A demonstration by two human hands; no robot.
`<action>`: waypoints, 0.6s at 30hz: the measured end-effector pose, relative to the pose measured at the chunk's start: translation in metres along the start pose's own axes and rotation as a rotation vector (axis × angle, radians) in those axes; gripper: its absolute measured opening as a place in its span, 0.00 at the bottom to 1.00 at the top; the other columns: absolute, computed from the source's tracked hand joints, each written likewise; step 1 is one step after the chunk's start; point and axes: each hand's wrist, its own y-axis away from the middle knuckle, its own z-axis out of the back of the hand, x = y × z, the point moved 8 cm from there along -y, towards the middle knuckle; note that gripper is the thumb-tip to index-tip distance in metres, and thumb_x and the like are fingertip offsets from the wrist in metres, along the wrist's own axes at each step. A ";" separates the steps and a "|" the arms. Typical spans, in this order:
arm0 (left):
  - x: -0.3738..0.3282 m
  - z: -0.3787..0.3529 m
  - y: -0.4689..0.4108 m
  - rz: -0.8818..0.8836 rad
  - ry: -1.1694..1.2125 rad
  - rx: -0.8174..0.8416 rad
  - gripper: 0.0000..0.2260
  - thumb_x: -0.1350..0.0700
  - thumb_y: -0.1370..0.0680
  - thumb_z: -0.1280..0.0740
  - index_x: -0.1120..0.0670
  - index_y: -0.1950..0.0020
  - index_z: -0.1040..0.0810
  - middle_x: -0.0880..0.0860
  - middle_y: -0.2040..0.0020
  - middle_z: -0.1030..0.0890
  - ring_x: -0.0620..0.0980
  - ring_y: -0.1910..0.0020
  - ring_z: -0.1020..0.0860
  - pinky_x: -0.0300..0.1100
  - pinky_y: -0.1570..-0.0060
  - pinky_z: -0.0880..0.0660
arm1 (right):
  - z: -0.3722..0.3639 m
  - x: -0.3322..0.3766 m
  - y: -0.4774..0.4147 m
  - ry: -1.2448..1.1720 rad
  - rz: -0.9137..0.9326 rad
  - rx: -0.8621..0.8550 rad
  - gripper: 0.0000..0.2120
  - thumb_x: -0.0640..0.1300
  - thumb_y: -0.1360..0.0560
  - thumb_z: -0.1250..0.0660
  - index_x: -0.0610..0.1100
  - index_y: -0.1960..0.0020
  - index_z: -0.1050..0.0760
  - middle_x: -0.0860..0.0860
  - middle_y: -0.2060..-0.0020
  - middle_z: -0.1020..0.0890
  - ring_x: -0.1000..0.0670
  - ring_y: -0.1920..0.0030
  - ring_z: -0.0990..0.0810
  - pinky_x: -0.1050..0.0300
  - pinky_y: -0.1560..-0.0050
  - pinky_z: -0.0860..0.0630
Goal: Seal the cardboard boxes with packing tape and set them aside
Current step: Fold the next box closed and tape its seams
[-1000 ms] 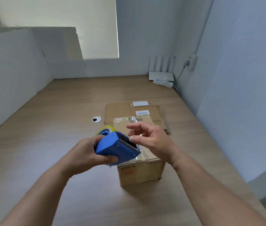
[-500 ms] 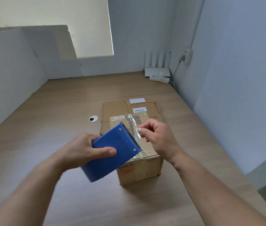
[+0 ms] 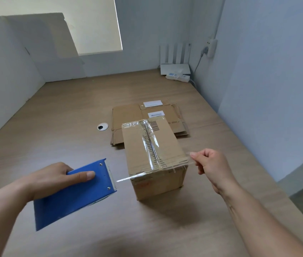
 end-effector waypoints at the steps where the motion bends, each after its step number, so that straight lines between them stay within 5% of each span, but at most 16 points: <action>1: 0.000 -0.001 -0.003 0.002 -0.018 0.002 0.54 0.16 0.60 0.43 0.60 0.57 0.18 0.54 0.65 0.16 0.48 0.71 0.21 0.40 0.64 0.32 | 0.000 -0.002 -0.001 0.009 0.001 -0.007 0.13 0.41 0.25 0.31 0.42 0.68 0.27 0.50 0.74 0.25 0.52 0.73 0.30 0.57 0.69 0.31; 9: -0.004 -0.013 -0.028 0.021 -0.094 0.026 0.48 0.16 0.58 0.43 0.55 0.62 0.18 0.51 0.66 0.16 0.47 0.69 0.21 0.42 0.61 0.33 | -0.004 -0.019 -0.012 0.042 -0.055 -0.025 0.14 0.40 0.25 0.31 0.42 0.68 0.28 0.50 0.74 0.26 0.51 0.74 0.32 0.56 0.70 0.32; 18: -0.016 -0.045 -0.054 0.049 -0.004 0.019 0.35 0.25 0.45 0.38 0.54 0.60 0.17 0.52 0.62 0.16 0.51 0.62 0.18 0.42 0.61 0.31 | -0.023 -0.043 -0.009 -0.096 -0.358 0.168 0.10 0.46 0.22 0.36 0.45 0.61 0.28 0.51 0.71 0.27 0.52 0.70 0.32 0.59 0.68 0.37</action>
